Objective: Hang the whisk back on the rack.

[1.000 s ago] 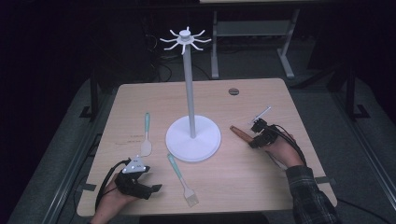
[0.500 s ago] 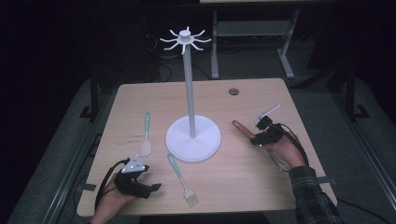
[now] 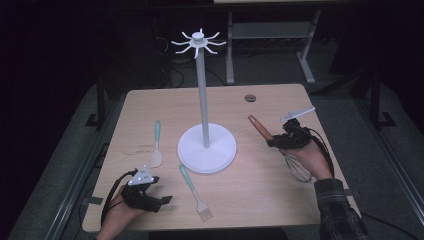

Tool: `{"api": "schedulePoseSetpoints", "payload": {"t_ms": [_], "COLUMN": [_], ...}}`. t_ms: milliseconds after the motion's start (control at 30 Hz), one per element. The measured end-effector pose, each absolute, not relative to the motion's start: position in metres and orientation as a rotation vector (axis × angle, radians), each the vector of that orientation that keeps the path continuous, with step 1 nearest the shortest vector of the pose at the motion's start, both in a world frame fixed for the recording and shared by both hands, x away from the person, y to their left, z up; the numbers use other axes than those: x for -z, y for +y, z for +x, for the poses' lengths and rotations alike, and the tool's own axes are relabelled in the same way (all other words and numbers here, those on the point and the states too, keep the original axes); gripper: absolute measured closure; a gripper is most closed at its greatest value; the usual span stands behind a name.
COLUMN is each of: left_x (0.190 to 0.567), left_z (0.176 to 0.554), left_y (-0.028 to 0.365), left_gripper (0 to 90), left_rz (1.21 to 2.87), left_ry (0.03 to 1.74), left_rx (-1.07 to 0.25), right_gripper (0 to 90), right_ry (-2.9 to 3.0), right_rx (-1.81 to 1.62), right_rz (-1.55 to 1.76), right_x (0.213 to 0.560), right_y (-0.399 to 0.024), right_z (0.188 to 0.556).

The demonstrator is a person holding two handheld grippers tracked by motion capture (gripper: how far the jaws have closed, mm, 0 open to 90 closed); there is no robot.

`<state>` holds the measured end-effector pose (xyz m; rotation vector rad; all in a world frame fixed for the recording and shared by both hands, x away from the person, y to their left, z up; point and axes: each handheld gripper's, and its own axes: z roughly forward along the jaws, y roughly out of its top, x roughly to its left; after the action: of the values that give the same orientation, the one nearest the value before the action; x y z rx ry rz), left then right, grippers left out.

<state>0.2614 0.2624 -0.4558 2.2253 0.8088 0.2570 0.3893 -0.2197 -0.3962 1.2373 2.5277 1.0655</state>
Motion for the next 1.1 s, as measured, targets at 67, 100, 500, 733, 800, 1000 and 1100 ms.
{"api": "schedulePoseSetpoints", "payload": {"t_ms": [67, 100, 500, 733, 800, 1000, 1100], "left_x": [0.456, 0.456, 0.452, 0.45, 0.45, 0.45, 0.451], "left_z": [0.261, 0.261, 0.258, 0.257, 0.257, 0.257, 0.257], "left_y": [0.262, 0.263, 0.264, 0.263, 0.263, 0.262, 0.263], "left_gripper": [14.2, 14.2, 13.2, 11.4, 11.4, 11.4, 11.6], "left_rz": [2.226, 2.226, 2.203, 2.204, 2.202, 2.205, 2.206], "left_ry": [0.809, 0.808, 0.809, 0.794, 0.789, 0.79, 0.794], "left_rx": [-0.259, -0.259, -0.26, -0.26, -0.268, -0.264, -0.263], "right_gripper": [71.2, 71.2, 71.2, 71.3, 71.3, 71.3, 71.3], "right_ry": [2.516, 2.511, 2.436, 2.403, 2.389, 2.366, 2.349], "right_rx": [-1.075, -1.089, -1.315, -1.424, -1.473, -1.589, -1.65], "right_rz": [1.239, 1.235, 1.166, 1.094, 1.057, 1.006, 0.959], "right_x": [0.394, 0.392, 0.362, 0.342, 0.334, 0.319, 0.308], "right_y": [-0.22, -0.22, -0.221, -0.217, -0.214, -0.212, -0.209], "right_z": [0.388, 0.388, 0.377, 0.372, 0.37, 0.368, 0.369]}}
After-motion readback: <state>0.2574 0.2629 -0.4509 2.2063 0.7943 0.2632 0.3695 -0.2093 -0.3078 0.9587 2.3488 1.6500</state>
